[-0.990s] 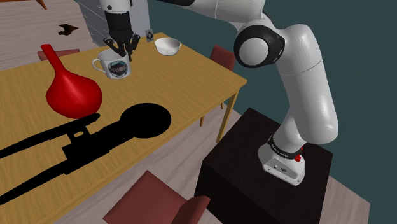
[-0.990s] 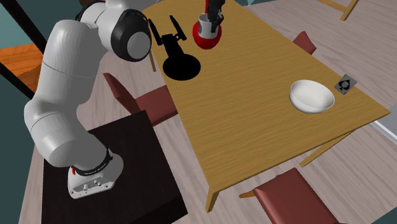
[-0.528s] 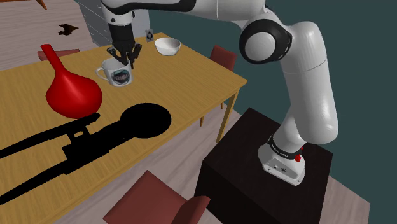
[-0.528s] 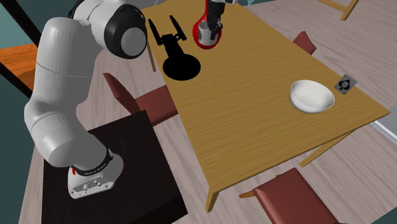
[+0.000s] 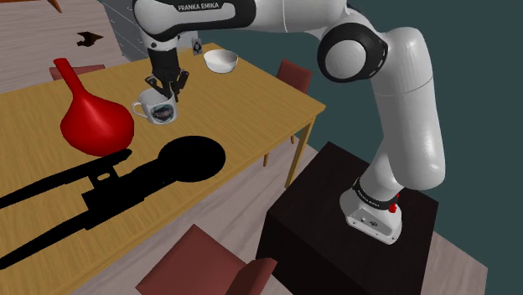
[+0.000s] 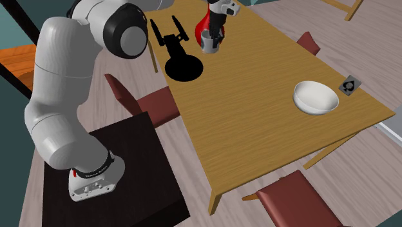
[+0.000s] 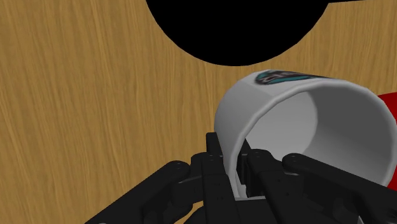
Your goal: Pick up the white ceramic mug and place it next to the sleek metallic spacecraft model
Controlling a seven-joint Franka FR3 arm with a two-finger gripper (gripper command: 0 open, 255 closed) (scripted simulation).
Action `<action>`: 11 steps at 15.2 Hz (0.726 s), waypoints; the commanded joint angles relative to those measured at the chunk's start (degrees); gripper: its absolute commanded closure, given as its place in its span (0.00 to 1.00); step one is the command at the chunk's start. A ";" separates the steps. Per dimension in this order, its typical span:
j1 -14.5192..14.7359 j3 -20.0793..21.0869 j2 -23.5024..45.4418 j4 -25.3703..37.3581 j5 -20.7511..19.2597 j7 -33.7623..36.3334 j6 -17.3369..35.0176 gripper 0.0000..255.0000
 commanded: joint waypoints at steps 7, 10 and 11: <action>-0.09 -0.04 0.55 -5.24 0.03 -0.31 5.83 1.00; -0.10 -0.06 1.01 -6.80 0.03 -0.41 7.84 1.00; -0.11 -0.06 1.18 -7.29 0.03 -0.44 8.51 1.00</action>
